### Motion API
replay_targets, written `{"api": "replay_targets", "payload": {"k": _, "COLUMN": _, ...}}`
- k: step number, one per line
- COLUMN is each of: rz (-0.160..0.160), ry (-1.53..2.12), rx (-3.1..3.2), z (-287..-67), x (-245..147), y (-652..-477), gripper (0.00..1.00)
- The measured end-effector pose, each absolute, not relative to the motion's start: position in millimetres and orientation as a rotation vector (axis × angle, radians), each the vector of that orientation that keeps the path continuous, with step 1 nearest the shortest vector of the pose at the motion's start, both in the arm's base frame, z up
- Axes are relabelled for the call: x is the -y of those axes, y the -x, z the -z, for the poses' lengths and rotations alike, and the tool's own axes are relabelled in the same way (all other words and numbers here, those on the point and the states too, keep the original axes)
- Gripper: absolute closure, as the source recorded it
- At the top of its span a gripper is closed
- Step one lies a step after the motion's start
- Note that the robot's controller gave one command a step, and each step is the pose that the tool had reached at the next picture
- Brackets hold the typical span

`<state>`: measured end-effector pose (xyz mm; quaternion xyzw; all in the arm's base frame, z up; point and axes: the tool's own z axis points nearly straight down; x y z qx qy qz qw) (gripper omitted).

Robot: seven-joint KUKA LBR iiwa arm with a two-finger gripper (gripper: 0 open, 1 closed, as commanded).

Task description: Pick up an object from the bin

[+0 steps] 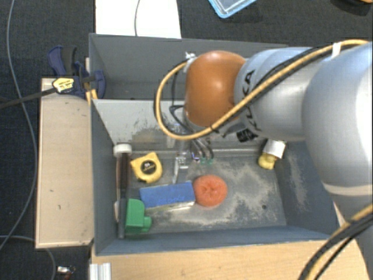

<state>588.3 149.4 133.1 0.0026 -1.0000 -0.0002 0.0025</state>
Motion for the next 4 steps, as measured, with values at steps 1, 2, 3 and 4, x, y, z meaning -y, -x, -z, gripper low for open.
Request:
{"api": "replay_targets", "payload": {"k": 1, "rz": 0.002, "ry": -0.001, "rx": 3.144, "z": -138, "x": -148, "y": -590.2, "gripper": 0.00}}
{"api": "replay_targets", "payload": {"k": 2, "rz": 0.006, "ry": 0.116, "rx": 3.146, "z": -86, "x": -85, "y": -586.6, "gripper": 0.00}}
{"api": "replay_targets", "payload": {"k": 3, "rz": 0.006, "ry": 0.152, "rx": 3.150, "z": -75, "x": -78, "y": -545.5, "gripper": 0.00}}
{"api": "replay_targets", "payload": {"k": 4, "rz": 0.011, "ry": 0.166, "rx": 3.146, "z": -72, "x": -41, "y": -527.3, "gripper": 0.00}}
